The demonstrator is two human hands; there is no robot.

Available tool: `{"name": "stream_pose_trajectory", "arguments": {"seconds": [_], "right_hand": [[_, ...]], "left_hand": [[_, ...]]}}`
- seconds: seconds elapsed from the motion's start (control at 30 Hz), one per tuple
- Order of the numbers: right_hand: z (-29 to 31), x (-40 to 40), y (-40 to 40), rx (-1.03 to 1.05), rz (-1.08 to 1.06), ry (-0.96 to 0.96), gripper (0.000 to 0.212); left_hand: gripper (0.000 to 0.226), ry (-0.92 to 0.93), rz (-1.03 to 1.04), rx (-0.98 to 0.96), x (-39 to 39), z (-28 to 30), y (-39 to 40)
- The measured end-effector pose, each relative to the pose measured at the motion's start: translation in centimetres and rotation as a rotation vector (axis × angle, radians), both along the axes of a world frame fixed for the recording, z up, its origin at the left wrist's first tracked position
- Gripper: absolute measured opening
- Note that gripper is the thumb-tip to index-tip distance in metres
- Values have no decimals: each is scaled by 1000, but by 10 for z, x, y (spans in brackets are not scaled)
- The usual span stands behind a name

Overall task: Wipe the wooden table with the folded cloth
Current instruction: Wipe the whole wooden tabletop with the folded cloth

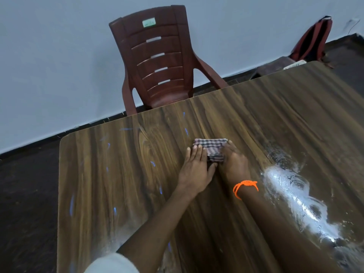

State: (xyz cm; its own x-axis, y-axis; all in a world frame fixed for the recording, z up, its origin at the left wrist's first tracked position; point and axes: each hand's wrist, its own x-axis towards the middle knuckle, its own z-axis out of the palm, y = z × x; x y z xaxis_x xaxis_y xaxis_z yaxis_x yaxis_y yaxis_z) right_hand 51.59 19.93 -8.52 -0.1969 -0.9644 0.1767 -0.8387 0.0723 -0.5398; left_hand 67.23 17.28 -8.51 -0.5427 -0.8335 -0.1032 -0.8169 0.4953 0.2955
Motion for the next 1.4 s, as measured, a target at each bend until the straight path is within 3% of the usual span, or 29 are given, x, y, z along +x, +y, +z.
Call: {"name": "stream_pose_trajectory", "arguments": {"seconds": [0.1, 0.23, 0.47, 0.63, 0.83, 1.07, 1.23, 1.4], "right_hand": [[0, 2, -35, 8, 42, -36, 42], [3, 21, -66, -21, 106, -49, 39], [-8, 32, -41, 32, 241, -15, 42], [-12, 10, -12, 13, 151, 15, 34], [0, 0, -55, -70, -5, -24, 30], [-6, 31, -122, 10, 62, -133, 35], [-10, 38, -94, 27, 196, -131, 45], [-16, 21, -66, 9, 161, -24, 36]], "left_hand": [[70, -24, 25, -43, -3, 1, -32], [68, -78, 81, -81, 15, 3, -51], [79, -53, 186, -69, 34, 0, 2], [85, -49, 125, -20, 11, 0, 26], [73, -103, 33, -97, -11, 9, -45], [71, -178, 177, -118, 20, 4, -88], [84, -113, 186, -108, 42, 2, -52], [84, -109, 94, -79, 32, 0, -40]]}}
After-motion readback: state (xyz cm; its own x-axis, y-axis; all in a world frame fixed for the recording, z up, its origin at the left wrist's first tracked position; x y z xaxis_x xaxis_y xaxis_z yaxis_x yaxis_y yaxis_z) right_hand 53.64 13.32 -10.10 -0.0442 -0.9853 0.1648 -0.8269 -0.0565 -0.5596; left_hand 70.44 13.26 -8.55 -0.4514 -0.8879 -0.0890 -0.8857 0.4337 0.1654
